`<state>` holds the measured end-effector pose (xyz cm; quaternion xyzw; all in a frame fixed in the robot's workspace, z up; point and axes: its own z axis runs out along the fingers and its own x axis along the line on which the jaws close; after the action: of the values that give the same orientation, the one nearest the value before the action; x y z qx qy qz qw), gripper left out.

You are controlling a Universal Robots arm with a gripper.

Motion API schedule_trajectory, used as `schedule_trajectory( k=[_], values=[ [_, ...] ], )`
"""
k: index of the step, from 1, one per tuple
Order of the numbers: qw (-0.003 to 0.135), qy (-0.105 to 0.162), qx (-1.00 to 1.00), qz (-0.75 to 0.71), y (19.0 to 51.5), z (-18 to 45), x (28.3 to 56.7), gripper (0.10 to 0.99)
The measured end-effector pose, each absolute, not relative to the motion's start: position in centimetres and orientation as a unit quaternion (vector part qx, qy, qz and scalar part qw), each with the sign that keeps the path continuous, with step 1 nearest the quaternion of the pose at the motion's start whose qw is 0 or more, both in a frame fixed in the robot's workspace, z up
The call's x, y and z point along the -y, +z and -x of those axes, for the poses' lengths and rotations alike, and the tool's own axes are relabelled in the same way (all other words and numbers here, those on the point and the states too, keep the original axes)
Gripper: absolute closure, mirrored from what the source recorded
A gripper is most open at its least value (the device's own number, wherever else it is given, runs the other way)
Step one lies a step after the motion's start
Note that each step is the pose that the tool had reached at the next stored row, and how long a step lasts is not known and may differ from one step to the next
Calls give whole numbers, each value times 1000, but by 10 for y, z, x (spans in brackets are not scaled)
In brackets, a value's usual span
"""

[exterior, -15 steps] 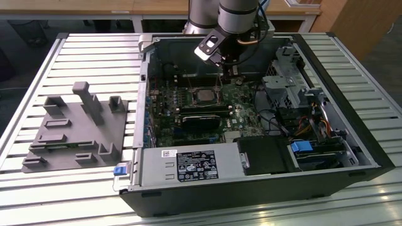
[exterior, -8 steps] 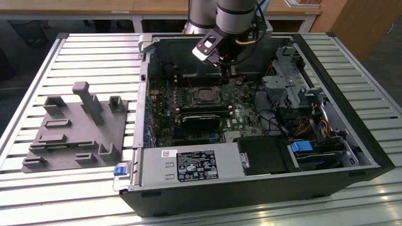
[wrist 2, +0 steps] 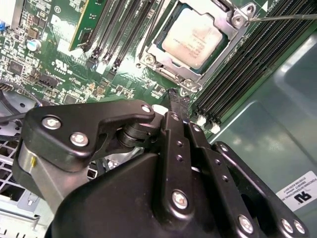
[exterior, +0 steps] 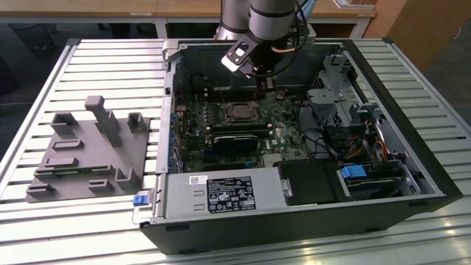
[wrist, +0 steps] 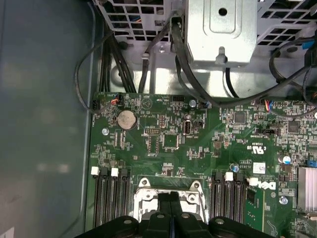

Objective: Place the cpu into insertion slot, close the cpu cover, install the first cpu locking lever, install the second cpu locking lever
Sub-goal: 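Close the cpu cover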

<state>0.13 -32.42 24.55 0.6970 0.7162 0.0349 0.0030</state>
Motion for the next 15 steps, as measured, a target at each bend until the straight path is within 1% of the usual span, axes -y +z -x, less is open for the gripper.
schedule_trajectory(
  k=[15],
  values=[
    [3, 35, -716, -697, 242, 7, 324, 965]
  ],
)
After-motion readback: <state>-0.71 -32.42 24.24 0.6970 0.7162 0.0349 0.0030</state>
